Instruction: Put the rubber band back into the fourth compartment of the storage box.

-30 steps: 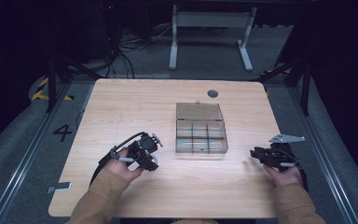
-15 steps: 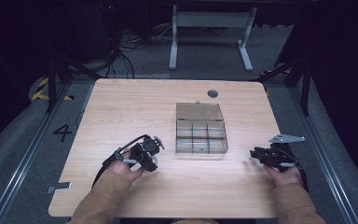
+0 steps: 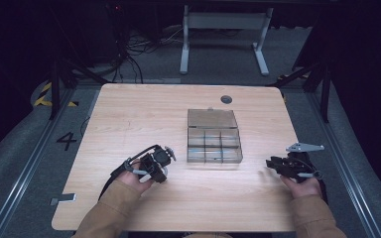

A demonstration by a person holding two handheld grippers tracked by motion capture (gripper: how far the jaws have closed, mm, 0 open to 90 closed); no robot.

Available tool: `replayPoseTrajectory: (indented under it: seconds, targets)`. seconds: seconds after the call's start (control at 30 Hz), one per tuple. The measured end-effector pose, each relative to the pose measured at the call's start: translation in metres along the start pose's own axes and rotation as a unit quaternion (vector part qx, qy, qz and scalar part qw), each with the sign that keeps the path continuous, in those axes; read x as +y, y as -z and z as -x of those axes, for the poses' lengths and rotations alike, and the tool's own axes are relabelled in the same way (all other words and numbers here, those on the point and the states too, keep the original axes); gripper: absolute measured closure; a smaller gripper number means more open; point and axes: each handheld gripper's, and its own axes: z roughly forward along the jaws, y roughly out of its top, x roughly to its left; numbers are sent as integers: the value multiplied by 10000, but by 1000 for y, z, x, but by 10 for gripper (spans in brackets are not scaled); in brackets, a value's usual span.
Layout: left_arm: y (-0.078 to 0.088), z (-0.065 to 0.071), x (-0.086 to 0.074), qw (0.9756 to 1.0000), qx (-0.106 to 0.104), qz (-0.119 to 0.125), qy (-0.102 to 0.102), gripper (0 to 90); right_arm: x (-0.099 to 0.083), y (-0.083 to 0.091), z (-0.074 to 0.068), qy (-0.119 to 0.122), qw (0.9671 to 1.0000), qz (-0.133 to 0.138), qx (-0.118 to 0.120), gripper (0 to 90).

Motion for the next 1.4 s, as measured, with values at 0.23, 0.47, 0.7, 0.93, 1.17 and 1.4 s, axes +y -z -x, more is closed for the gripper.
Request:
replayPoseTrajectory:
  seconds: [0.23,0.47,0.7,0.93,1.17,1.4]
  targets:
    - [-2,0,0,10000,32,-46,-5,752,0,0,0,11,10000,-14,2,679]
    - [-2,1,1,9999,98,-30,-76,795,0,-1,0,31,10000,-13,10,678]
    - [-2,1,1,9999,104,-36,-95,815,0,0,-1,48,10000,-7,-2,679]
    - [4,-2,1,9999,67,107,14,819,-1,-1,0,43,10000,-11,-15,678]
    - [14,-2,2,9998,-8,189,1,821,-1,-1,0,39,10000,-30,-45,678]
    - [26,1,6,9997,-66,245,-57,822,-3,-1,-1,54,9999,-74,-65,680]
